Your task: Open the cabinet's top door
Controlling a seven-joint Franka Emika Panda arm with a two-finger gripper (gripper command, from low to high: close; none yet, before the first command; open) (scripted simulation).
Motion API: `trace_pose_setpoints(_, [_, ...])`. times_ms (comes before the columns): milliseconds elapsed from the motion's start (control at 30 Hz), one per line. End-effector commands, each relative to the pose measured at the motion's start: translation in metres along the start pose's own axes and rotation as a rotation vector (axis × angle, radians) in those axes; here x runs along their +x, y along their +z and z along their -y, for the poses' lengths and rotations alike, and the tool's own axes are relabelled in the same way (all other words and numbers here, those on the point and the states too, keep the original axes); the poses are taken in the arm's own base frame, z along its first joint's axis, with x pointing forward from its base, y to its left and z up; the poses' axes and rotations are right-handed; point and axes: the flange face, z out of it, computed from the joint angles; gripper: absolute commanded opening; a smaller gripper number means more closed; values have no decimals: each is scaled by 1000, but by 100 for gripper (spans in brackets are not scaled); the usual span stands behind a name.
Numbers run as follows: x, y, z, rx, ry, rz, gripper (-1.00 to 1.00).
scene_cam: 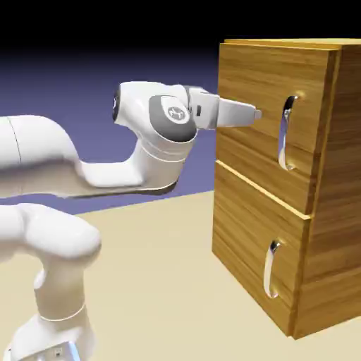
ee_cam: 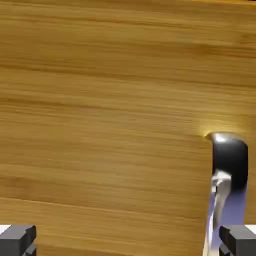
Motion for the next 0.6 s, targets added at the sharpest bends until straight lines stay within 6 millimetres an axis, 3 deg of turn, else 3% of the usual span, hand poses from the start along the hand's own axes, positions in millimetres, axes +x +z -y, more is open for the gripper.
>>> trace_pose_setpoints(0, [1, 1, -5, 7, 6, -9, 0])
trace_pose_setpoints(333, [-3, 25, -67, 69, 69, -81, 0])
trace_pose_setpoints(400, [-4, 26, -70, 71, 72, -83, 0])
trace_pose_setpoints(567, [1, 76, -66, 71, 72, -83, 0])
